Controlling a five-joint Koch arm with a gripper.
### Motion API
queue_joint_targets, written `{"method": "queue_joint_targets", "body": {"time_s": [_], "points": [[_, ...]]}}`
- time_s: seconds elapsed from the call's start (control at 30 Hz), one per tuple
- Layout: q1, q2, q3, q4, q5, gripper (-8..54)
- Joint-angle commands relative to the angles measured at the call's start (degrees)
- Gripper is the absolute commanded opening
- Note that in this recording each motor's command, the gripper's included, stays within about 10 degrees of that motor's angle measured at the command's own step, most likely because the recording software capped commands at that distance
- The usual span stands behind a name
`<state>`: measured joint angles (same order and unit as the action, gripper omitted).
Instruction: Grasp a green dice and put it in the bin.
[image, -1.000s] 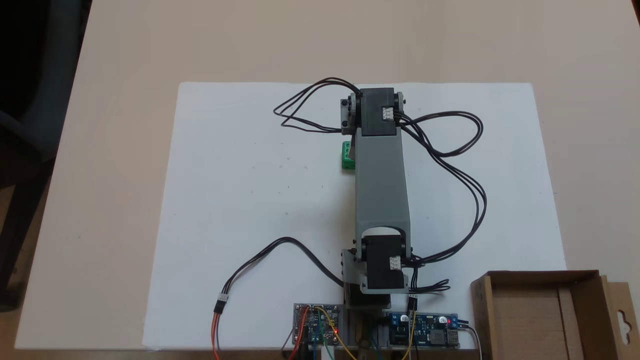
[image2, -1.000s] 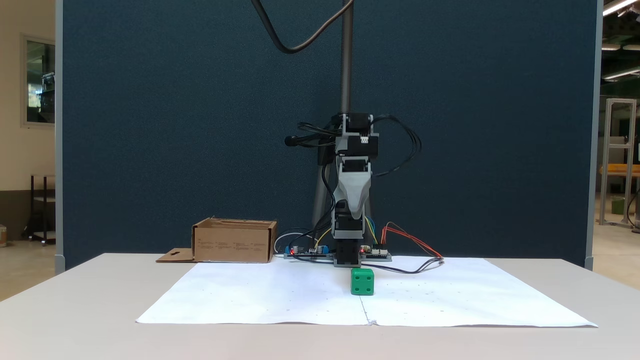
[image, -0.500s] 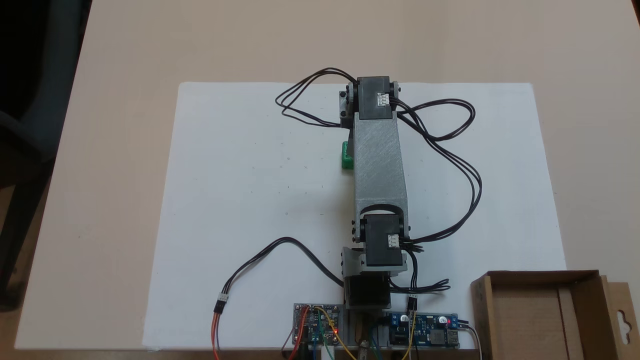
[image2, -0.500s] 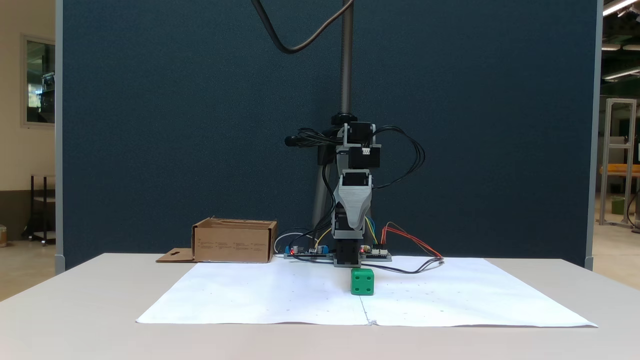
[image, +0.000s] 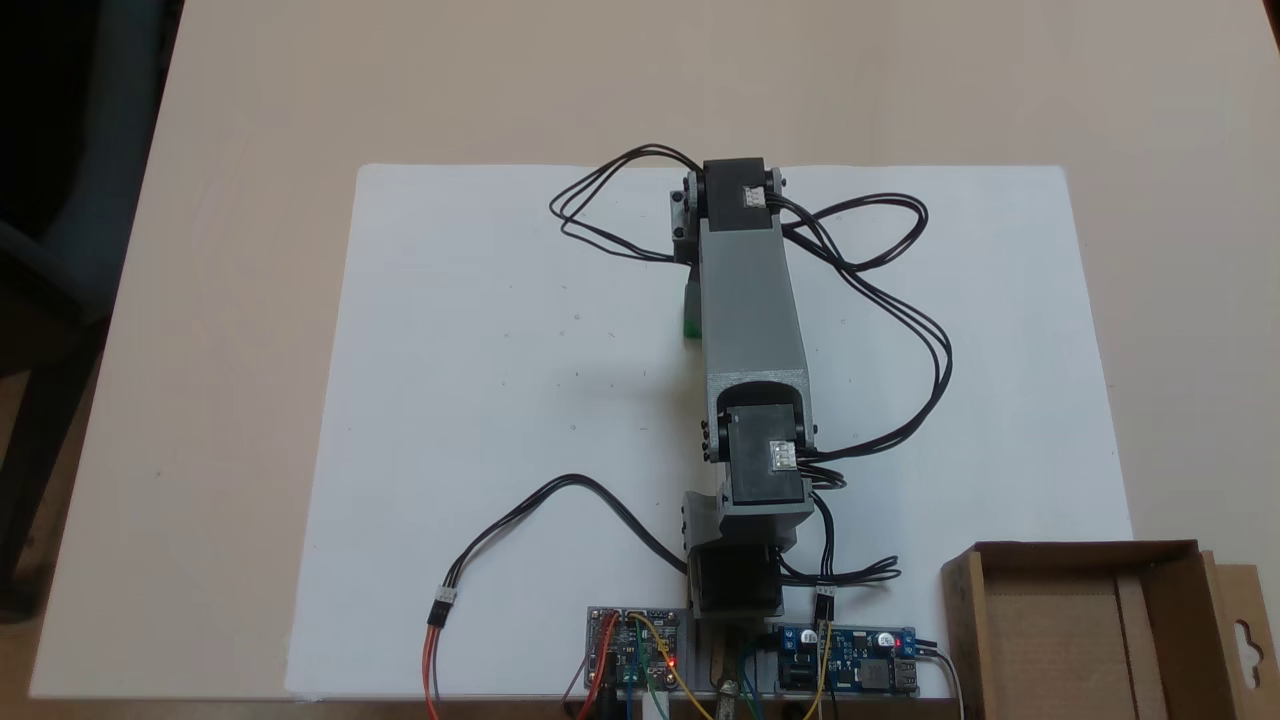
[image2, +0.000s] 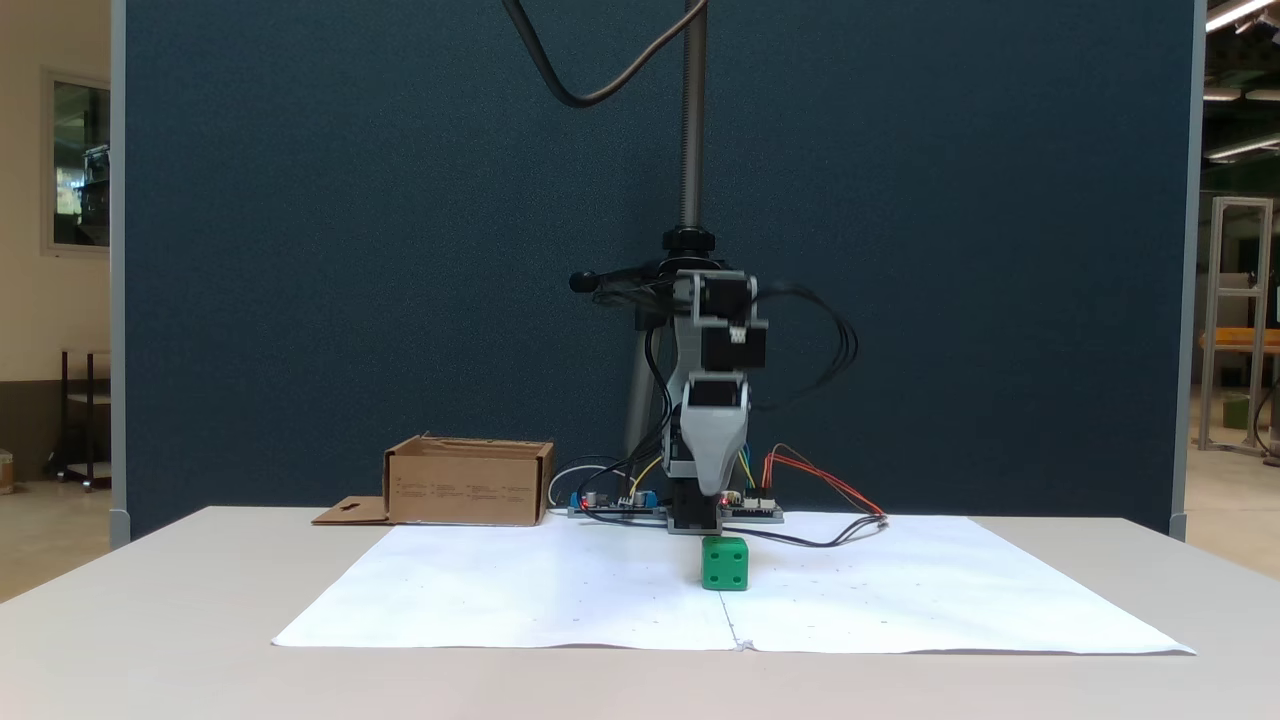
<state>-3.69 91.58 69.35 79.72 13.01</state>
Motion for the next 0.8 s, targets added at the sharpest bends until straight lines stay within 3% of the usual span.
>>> {"method": "queue_joint_targets", "body": {"time_s": [0.0, 0.77], "points": [[-1.14, 0.44, 0.88, -2.99, 3.16, 40.3], [-2.81, -6.24, 5.54, -9.23, 3.25, 41.0]]}}
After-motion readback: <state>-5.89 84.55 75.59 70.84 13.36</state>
